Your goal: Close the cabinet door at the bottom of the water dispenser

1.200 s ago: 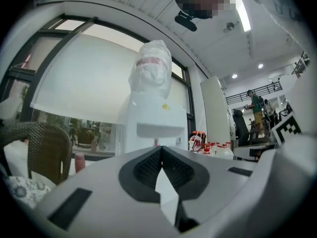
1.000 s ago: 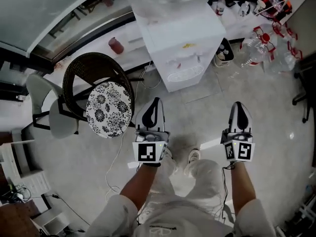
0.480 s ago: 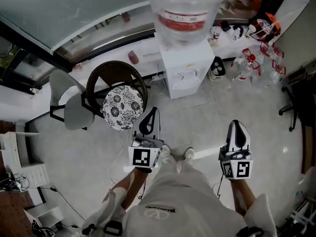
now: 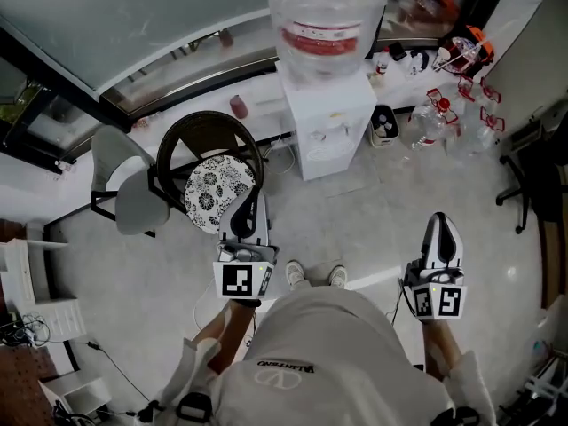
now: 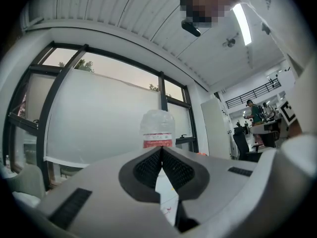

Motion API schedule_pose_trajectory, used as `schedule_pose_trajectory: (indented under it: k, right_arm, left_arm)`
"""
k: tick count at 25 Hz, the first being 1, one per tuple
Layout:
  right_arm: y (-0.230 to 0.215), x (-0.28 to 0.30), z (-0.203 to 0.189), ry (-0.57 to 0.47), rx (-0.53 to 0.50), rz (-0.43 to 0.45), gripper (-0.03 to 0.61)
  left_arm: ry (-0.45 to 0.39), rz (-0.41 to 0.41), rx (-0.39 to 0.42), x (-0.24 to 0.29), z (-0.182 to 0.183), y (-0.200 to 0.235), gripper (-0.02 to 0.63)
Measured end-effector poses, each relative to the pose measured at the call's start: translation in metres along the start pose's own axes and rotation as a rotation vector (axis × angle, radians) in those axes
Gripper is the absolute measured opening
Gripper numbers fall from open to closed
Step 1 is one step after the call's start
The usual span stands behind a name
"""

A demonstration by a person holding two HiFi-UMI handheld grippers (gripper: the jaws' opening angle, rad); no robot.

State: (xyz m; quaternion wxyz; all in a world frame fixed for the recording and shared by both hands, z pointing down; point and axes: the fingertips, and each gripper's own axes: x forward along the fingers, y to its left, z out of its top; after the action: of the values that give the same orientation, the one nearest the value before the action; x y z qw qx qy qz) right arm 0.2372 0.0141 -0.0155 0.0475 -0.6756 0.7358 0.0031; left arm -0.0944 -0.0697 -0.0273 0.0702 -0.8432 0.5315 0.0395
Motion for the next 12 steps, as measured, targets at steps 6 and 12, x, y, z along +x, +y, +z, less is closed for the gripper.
schedule_pose_trajectory:
  k: [6, 12]
  right_arm:
    - [0.004, -0.006, -0.006, 0.013, 0.019, 0.020, 0.020]
    - [0.003, -0.009, -0.005, 0.030, 0.001, 0.028, 0.015]
  left_arm:
    - [-0.018, -0.016, -0.005, 0.004, 0.006, -0.016, 0.008]
    - [-0.017, -0.036, 0.007, 0.005, 0.009, -0.023, 0.008]
